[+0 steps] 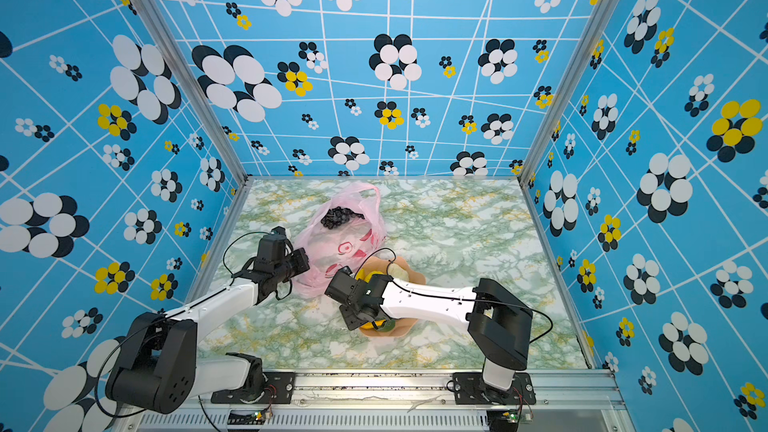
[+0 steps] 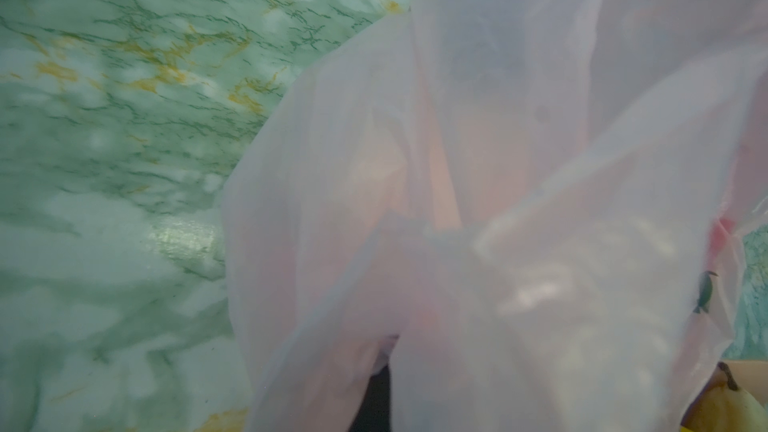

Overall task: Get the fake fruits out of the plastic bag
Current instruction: 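Lower the yellow banana into the plate edge and open the right gripper, then raise the right gripper and move it back over the bag toward the black grapes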

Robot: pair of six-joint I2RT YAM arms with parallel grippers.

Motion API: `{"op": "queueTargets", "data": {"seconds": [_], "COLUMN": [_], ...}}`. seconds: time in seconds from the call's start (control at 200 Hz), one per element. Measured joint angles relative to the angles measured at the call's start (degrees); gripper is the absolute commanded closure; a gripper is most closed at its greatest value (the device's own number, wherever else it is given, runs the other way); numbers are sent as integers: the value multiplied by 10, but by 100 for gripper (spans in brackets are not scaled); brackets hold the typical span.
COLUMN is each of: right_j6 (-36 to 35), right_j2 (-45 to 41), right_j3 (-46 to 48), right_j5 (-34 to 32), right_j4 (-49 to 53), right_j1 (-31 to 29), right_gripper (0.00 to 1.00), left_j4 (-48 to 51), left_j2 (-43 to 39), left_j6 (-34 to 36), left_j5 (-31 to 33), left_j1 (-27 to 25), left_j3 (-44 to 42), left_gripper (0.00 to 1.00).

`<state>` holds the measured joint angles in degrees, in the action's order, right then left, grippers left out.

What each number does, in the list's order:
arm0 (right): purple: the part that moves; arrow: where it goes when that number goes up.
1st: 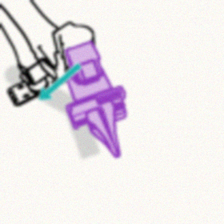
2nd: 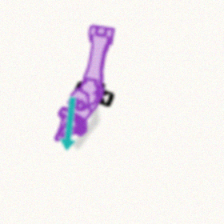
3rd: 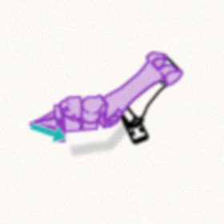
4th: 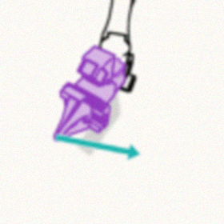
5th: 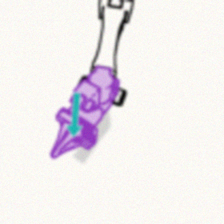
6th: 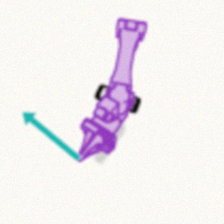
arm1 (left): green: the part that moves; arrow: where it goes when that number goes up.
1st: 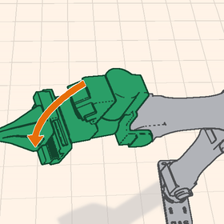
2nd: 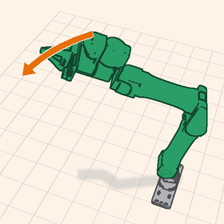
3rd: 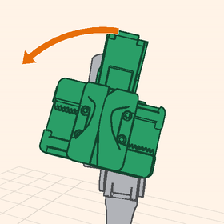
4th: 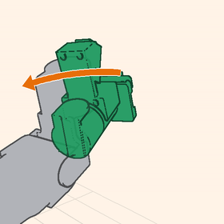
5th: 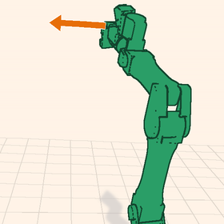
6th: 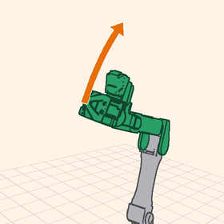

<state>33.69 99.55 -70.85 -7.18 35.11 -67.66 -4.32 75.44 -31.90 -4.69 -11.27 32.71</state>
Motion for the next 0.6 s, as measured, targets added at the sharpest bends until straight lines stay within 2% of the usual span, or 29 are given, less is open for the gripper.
{"op": "queueTargets", "data": {"seconds": [0.18, 0.41, 0.6], "right_j6": [2, 2, -1], "right_j2": [-1, -12, -36], "right_j3": [0, 0, -15], "right_j5": [0, 0, -11], "right_j4": [2, 5, 25], "right_j1": [0, 0, 0], "right_gripper": [48, 46, 40], "left_j4": [0, 0, 0], "left_j2": [0, 3, 12], "left_j6": [0, 0, 2], "left_j5": [0, -8, -18], "left_j1": [0, 0, 0], "left_j3": [0, 1, 2], "left_gripper": [100, 100, 100]}}
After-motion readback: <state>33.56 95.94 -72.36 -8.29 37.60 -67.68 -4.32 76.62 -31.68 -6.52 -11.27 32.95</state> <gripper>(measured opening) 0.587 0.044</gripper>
